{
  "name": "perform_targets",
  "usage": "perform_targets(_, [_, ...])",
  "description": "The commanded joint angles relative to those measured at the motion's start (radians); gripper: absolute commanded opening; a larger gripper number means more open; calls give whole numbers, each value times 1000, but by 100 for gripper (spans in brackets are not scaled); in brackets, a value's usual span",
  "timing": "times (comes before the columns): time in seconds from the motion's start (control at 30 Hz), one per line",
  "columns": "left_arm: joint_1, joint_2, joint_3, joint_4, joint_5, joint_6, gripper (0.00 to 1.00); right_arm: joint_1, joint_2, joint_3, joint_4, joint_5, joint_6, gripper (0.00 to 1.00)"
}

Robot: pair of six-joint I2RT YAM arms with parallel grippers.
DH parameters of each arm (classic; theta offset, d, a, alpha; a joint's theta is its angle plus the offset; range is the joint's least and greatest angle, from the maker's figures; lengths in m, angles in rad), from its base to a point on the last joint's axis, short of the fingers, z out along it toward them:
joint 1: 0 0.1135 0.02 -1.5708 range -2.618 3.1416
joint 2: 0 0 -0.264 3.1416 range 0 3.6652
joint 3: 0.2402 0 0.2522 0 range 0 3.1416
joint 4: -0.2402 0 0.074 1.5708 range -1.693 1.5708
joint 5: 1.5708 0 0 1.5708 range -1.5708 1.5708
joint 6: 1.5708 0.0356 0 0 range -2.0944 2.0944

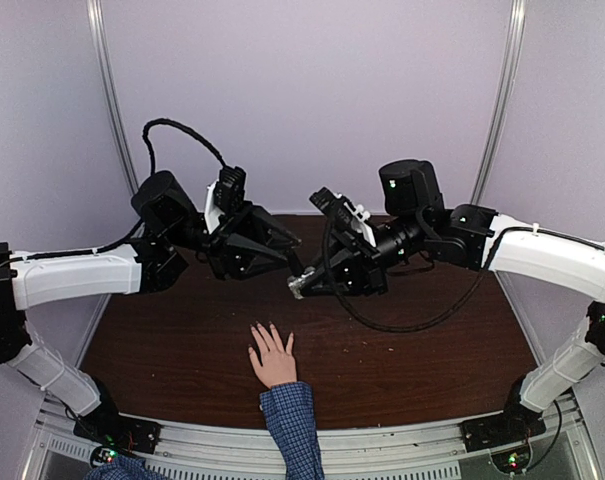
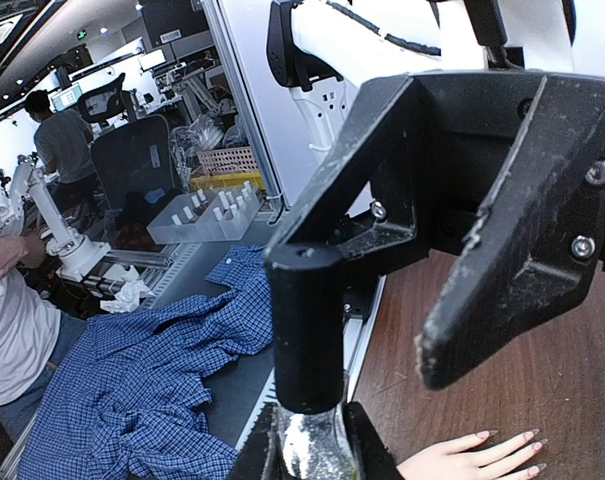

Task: Paint the nails
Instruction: Unscrew the cap of the nail polish bottle.

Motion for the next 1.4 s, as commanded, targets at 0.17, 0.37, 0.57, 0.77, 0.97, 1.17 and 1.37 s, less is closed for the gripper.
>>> perform_targets(0.17, [-7,69,41,251,53,-176,30,5,6,38,51,-49,35,0])
perform_targets(0.37, [-8,78,38,280,53,-204,23,3,5,34,51,-43,34,0])
perform_targets(0.57, [-8,72,34,258,40,-201,10,-19,-7,28,60,-8,50,0])
perform_targets(0.77, [-8,34,22,108,-19,-93,1,-37,-32,7,77,111,71,0])
perform_targets(0.97, [-8,-31,19,-113,-176,77,0,-49,-62,-19,72,287,67,0])
perform_targets(1.17, [-7,-63,21,-238,-392,145,0,-49,-62,-17,34,512,47,0])
perform_targets(1.37, [-32,-48,25,-303,-596,155,0,-46,-43,-3,19,648,35,0])
